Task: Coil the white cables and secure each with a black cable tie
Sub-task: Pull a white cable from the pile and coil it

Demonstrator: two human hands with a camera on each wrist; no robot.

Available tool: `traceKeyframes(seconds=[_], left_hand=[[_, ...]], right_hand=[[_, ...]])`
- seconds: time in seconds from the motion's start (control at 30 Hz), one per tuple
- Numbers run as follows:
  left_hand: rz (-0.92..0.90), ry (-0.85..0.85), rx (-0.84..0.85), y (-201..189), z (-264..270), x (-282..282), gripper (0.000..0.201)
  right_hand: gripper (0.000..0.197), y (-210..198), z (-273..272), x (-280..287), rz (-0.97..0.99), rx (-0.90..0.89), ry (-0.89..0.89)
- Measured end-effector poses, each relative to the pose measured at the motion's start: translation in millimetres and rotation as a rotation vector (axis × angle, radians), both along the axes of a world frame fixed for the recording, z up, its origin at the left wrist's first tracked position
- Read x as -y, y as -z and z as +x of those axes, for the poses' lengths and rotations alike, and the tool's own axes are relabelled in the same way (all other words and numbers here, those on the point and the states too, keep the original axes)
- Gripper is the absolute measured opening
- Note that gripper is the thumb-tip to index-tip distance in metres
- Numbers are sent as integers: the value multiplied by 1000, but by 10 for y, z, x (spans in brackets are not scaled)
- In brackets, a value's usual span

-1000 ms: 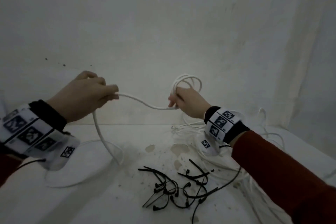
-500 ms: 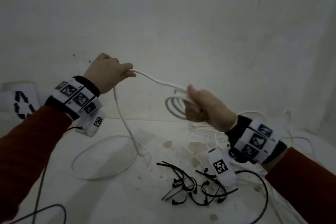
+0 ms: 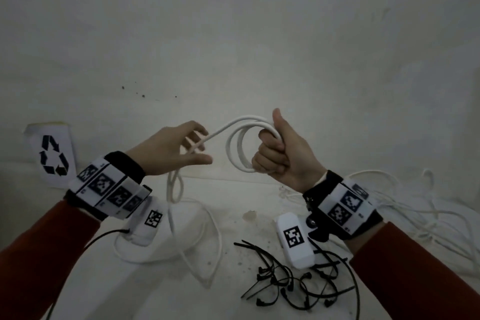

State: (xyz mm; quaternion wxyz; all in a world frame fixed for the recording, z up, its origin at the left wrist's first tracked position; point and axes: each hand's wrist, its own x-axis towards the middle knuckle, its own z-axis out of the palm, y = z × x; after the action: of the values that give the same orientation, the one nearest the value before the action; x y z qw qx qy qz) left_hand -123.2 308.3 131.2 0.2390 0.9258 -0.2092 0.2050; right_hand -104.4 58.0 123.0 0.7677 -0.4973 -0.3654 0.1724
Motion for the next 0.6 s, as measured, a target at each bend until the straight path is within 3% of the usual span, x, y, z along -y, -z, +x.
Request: traceKeyframes(seconds=[0.1, 0.23, 0.4, 0.5, 0.6], left_hand=[[-193, 111, -13, -8, -73, 215, 64], [-309, 59, 114, 86, 18, 423, 25], [-343, 200, -87, 151, 151, 474, 4], [-421, 373, -237, 160, 103, 529, 7], [-534, 512, -349, 221, 52, 604, 15]], right_hand=[[65, 54, -11, -233, -117, 100, 149], [61, 102, -53, -362, -193, 211, 395], [60, 209, -102, -246, -369, 343, 644], [62, 248, -113, -106, -432, 400, 705], [80, 302, -96, 25, -434, 405, 692]])
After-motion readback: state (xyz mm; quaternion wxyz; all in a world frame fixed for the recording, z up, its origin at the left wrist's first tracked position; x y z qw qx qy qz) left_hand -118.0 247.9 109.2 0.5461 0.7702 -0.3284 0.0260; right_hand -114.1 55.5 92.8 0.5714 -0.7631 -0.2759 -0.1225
